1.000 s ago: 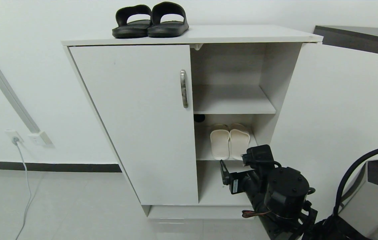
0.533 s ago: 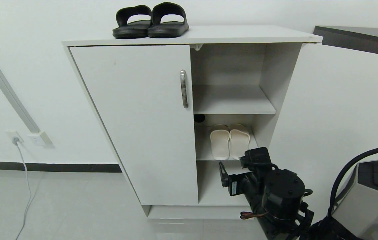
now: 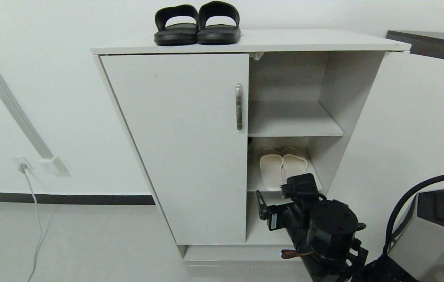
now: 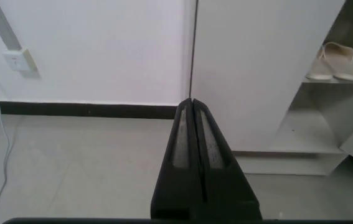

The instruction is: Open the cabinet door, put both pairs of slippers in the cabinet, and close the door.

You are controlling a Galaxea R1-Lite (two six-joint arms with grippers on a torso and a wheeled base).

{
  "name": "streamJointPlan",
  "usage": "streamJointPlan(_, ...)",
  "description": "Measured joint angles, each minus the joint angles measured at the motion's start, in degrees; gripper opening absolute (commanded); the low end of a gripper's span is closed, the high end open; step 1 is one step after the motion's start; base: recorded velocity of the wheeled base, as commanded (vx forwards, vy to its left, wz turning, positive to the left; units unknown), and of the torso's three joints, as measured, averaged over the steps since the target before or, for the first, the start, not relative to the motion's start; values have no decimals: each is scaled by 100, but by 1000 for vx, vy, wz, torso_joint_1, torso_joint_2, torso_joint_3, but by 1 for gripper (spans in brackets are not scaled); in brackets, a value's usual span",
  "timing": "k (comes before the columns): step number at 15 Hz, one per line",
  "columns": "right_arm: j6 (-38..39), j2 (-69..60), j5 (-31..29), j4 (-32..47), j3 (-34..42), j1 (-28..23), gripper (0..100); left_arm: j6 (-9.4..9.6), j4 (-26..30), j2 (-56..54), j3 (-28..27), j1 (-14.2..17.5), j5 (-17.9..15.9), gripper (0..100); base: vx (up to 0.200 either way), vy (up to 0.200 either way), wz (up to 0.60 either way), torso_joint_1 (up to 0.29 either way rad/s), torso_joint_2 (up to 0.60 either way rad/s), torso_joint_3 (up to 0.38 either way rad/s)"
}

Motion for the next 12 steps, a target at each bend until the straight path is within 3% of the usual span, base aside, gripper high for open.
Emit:
streamJointPlan(7, -11, 34, -2, -24, 0, 0, 100, 0, 2, 0, 0, 2, 2, 0, 0, 200, 0, 2, 4, 2)
streamJointPlan(12, -9, 41, -2, -24, 35, -9, 100, -4, 0, 0, 0, 5, 6, 0, 0, 0, 0, 0, 0, 0)
